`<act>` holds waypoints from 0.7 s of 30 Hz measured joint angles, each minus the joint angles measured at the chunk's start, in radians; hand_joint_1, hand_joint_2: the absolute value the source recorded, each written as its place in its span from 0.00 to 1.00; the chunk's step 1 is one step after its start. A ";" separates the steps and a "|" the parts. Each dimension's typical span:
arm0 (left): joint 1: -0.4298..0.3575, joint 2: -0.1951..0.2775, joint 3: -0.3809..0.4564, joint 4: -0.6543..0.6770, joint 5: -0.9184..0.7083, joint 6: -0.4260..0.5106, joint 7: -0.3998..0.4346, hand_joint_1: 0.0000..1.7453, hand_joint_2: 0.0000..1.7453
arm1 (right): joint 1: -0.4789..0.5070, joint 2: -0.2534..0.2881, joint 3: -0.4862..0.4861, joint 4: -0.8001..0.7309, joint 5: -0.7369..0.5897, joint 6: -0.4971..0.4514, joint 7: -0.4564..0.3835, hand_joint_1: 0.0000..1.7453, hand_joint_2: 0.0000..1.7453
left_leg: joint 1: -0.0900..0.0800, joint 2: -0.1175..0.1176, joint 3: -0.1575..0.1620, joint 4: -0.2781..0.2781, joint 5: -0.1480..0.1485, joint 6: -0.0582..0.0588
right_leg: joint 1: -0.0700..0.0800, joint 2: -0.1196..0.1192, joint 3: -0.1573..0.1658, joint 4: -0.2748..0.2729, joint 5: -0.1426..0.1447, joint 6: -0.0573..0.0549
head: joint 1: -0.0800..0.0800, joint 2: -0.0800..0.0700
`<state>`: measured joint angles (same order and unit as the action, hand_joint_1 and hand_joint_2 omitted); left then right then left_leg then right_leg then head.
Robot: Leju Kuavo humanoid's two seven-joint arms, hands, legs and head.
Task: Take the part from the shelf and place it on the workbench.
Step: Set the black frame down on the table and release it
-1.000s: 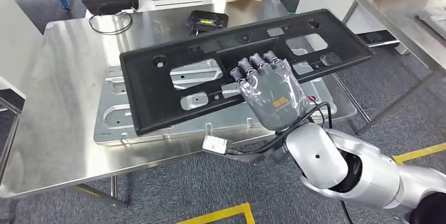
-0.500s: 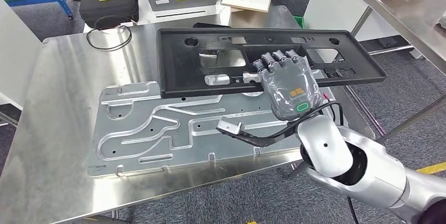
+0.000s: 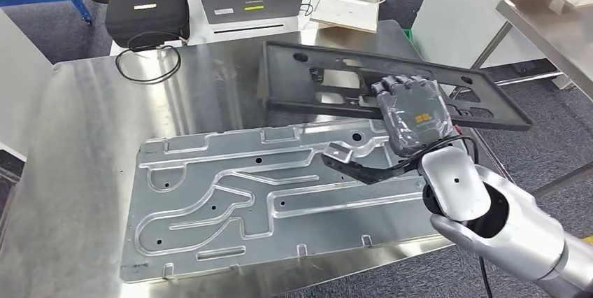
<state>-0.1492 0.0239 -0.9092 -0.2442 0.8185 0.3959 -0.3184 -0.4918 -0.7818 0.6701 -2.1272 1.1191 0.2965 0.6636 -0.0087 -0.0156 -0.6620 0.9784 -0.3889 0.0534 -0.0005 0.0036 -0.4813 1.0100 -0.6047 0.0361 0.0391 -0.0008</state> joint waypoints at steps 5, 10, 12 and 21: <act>-0.001 -0.001 0.000 0.000 -0.003 0.012 0.009 0.00 1.00 | 0.056 -0.016 -0.046 0.033 -0.092 -0.045 0.000 1.00 1.00 | -0.002 0.002 0.047 -0.002 -0.041 0.006 | 0.000 0.000 -0.162 0.211 -0.019 0.010 | 0.011 0.000; -0.009 -0.004 0.000 0.000 -0.008 0.025 0.023 0.00 1.00 | 0.059 -0.018 -0.059 0.067 -0.123 -0.045 -0.003 1.00 1.00 | -0.007 0.003 0.087 -0.003 -0.077 -0.005 | 0.006 0.001 -0.086 -0.049 0.164 -0.007 | 0.010 0.000; -0.011 -0.006 0.000 0.000 -0.008 0.027 0.026 0.00 1.00 | 0.059 -0.018 -0.059 0.077 -0.128 -0.045 -0.003 1.00 1.00 | -0.011 0.009 0.085 -0.001 -0.081 0.000 | 0.007 0.002 -0.082 -0.061 0.155 -0.008 | 0.009 0.000; -0.015 -0.010 0.000 0.000 0.001 0.041 0.036 0.00 1.00 | 0.059 -0.009 -0.049 0.110 -0.141 -0.045 -0.004 1.00 1.00 | -0.018 0.016 0.086 -0.003 -0.084 0.005 | 0.005 -0.004 -0.080 -0.066 0.145 -0.003 | 0.005 0.000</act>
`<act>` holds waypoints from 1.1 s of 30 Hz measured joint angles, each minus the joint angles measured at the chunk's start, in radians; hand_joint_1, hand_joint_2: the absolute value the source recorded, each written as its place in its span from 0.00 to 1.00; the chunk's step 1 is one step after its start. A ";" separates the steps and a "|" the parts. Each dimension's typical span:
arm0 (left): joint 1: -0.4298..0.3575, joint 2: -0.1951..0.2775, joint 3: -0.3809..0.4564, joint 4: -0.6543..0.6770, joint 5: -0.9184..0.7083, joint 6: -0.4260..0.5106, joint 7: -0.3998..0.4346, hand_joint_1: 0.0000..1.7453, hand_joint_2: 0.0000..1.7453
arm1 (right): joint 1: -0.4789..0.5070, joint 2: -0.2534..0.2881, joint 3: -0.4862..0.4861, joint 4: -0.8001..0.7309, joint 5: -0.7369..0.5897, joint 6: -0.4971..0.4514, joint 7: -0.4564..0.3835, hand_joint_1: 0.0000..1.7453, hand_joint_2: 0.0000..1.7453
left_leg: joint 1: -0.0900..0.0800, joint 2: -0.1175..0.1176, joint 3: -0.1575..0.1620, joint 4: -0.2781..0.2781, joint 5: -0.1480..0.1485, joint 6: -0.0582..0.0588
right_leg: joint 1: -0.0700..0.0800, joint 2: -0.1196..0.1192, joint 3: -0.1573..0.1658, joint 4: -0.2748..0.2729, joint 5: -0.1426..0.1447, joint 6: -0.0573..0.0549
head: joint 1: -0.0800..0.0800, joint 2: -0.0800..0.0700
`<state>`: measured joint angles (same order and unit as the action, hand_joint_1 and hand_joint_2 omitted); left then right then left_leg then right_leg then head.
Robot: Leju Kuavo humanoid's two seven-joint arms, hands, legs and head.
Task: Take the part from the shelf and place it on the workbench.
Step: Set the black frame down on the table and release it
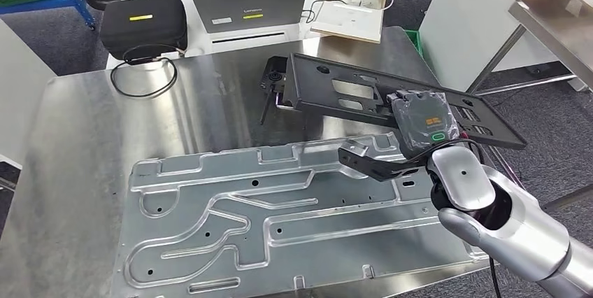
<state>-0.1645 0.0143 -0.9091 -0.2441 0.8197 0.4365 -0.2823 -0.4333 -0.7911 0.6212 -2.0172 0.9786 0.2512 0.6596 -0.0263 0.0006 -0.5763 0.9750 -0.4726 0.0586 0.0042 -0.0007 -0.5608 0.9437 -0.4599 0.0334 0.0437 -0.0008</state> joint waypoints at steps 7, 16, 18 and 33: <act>-0.001 -0.006 0.000 0.000 -0.001 0.003 0.001 0.00 1.00 | -0.001 0.011 0.022 0.019 0.006 0.000 0.000 1.00 1.00 | 0.004 -0.004 0.015 -0.029 0.007 0.004 | 0.000 -0.005 -0.006 0.020 -0.020 0.004 | 0.002 0.000; -0.003 -0.011 0.000 0.001 -0.013 0.006 -0.001 0.00 1.00 | -0.003 0.020 0.039 0.038 0.005 0.001 0.000 1.00 1.00 | 0.015 -0.001 0.058 -0.037 -0.014 -0.011 | -0.025 0.004 -0.064 0.097 0.015 0.044 | 0.009 0.000; -0.004 -0.011 0.000 0.001 -0.019 0.006 -0.009 0.00 1.00 | -0.007 0.024 0.043 0.043 -0.004 0.008 0.000 1.00 1.00 | 0.013 0.002 0.057 -0.030 -0.024 -0.018 | -0.026 0.006 -0.021 0.009 0.036 0.036 | 0.007 0.000; -0.009 -0.016 0.000 0.001 -0.027 0.006 -0.029 0.00 1.00 | -0.053 0.081 0.115 0.104 -0.047 0.073 0.002 1.00 1.00 | 0.019 0.013 0.053 -0.027 -0.027 -0.028 | -0.012 0.003 -0.016 -0.001 0.024 0.001 | -0.002 0.000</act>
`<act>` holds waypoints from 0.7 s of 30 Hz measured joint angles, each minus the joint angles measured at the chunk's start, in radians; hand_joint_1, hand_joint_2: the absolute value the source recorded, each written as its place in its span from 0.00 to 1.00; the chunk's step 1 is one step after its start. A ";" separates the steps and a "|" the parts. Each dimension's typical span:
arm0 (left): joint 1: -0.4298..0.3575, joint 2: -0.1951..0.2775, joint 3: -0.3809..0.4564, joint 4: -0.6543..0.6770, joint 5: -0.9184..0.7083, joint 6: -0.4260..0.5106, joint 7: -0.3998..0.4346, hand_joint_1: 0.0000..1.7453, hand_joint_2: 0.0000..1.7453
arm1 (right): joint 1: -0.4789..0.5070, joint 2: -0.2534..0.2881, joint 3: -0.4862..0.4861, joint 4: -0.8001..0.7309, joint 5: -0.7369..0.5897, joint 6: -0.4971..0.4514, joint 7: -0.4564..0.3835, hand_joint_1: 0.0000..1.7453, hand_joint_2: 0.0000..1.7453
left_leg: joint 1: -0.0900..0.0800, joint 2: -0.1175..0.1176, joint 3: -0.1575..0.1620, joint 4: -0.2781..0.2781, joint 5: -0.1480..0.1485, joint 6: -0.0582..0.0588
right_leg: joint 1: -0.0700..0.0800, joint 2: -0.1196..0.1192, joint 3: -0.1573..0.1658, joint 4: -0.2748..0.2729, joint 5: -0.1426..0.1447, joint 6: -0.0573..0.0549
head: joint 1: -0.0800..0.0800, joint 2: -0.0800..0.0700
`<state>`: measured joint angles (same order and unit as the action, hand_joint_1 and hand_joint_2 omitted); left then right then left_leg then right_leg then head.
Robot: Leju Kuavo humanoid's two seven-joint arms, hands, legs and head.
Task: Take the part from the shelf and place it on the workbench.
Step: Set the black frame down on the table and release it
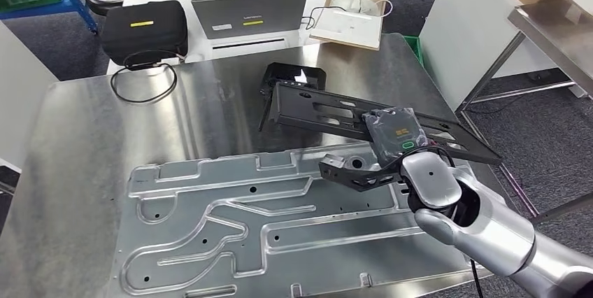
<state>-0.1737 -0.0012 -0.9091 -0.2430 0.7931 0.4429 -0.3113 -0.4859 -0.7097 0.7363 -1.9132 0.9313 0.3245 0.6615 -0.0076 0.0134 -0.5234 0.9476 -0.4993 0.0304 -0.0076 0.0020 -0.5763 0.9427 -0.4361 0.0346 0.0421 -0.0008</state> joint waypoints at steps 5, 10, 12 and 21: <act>-0.002 -0.001 0.000 0.000 0.004 0.008 0.016 0.00 1.00 | -0.015 0.016 0.018 0.015 -0.002 -0.003 0.000 1.00 1.00 | -0.008 0.000 -0.003 0.007 -0.002 0.009 | -0.007 -0.001 0.003 -0.005 0.005 0.006 | -0.001 0.000; -0.005 -0.006 0.000 0.000 0.007 0.015 0.025 0.00 1.00 | -0.035 0.031 0.031 0.023 -0.003 -0.006 0.000 1.00 1.00 | 0.003 0.001 0.016 -0.024 0.020 0.023 | -0.007 -0.001 -0.041 0.099 -0.059 0.021 | 0.003 0.000; -0.005 -0.007 0.000 0.000 0.007 0.015 0.027 0.00 1.00 | -0.040 0.036 0.039 0.027 -0.002 -0.006 0.000 1.00 1.00 | 0.003 0.001 0.017 -0.024 0.020 0.023 | -0.010 -0.001 -0.107 0.241 -0.119 0.028 | 0.007 0.000; -0.004 -0.007 0.000 0.000 0.009 0.016 0.029 0.00 1.00 | -0.068 0.056 0.072 0.046 0.027 0.003 0.000 1.00 1.00 | 0.006 -0.001 0.008 0.002 0.001 -0.013 | -0.014 0.004 -0.001 0.005 0.006 0.010 | 0.005 0.000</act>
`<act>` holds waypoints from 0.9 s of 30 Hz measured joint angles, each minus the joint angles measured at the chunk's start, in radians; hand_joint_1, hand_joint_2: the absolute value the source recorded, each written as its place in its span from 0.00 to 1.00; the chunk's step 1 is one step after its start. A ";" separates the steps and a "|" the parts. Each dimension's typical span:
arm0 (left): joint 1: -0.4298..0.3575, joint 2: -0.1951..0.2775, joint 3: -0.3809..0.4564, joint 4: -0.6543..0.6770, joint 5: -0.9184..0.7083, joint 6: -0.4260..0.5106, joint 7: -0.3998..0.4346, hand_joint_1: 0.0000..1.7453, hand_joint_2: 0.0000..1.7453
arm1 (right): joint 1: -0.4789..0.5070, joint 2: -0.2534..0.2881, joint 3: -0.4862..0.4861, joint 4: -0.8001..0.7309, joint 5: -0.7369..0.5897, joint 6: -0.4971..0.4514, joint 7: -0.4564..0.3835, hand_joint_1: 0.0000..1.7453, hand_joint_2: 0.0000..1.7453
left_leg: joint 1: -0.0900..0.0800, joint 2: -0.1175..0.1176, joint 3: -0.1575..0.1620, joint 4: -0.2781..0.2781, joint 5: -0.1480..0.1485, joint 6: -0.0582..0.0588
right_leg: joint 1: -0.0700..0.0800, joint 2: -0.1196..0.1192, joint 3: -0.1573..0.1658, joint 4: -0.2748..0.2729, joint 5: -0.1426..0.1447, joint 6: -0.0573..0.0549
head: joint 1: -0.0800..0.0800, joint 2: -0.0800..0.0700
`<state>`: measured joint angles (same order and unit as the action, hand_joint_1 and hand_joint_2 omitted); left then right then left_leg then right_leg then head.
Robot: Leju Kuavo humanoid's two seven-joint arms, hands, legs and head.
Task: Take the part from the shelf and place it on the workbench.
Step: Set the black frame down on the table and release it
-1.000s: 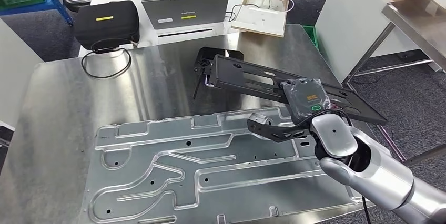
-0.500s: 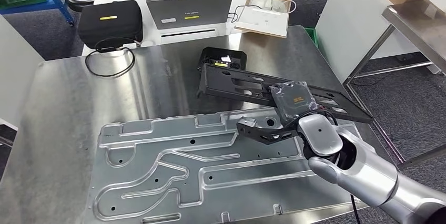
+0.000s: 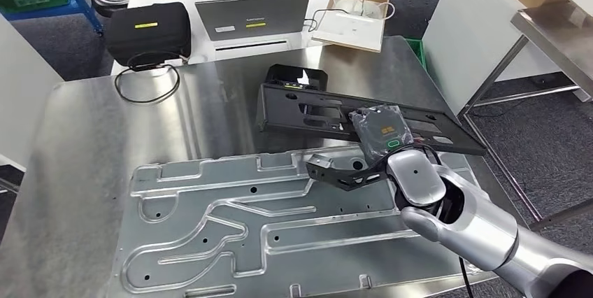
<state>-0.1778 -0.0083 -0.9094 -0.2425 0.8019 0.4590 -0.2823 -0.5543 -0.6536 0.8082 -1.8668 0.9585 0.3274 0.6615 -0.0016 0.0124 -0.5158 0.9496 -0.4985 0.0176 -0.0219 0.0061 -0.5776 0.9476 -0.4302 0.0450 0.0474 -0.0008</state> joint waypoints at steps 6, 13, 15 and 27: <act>-0.005 -0.001 0.000 0.000 0.000 0.001 0.000 0.00 1.00 | -0.011 0.008 0.012 0.002 0.011 0.002 0.000 1.00 1.00 | 0.009 -0.010 -0.120 0.251 -0.135 -0.019 | 0.005 -0.012 0.000 -0.005 0.005 -0.033 | -0.014 0.000; -0.008 -0.003 0.000 0.000 0.000 0.000 0.000 0.00 1.00 | -0.029 0.019 0.033 0.002 0.021 0.002 0.000 1.00 1.00 | 0.008 -0.013 -0.019 0.042 -0.008 -0.006 | 0.010 -0.021 -0.004 0.001 0.012 -0.020 | -0.013 0.000; -0.008 -0.003 0.000 0.000 0.000 0.000 0.000 0.00 1.00 | -0.036 0.022 0.035 0.001 0.024 0.003 0.000 1.00 1.00 | 0.003 -0.013 -0.015 0.023 0.000 0.003 | 0.008 -0.021 -0.007 -0.001 0.019 -0.008 | -0.011 0.000; -0.009 -0.006 0.000 0.000 0.000 0.002 0.004 0.00 1.00 | -0.048 0.040 0.054 0.007 0.030 0.012 0.001 1.00 1.00 | -0.019 -0.004 -0.049 0.018 0.041 0.040 | 0.022 -0.008 0.015 0.090 -0.062 -0.024 | 0.007 0.000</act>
<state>-0.1866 -0.0143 -0.9091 -0.2428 0.8016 0.4608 -0.2778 -0.6021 -0.6138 0.8627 -1.8599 0.9880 0.3394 0.6621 -0.0206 0.0087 -0.5645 0.9676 -0.4579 0.0574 0.0003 -0.0016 -0.5628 1.0377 -0.4925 0.0213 0.0541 -0.0008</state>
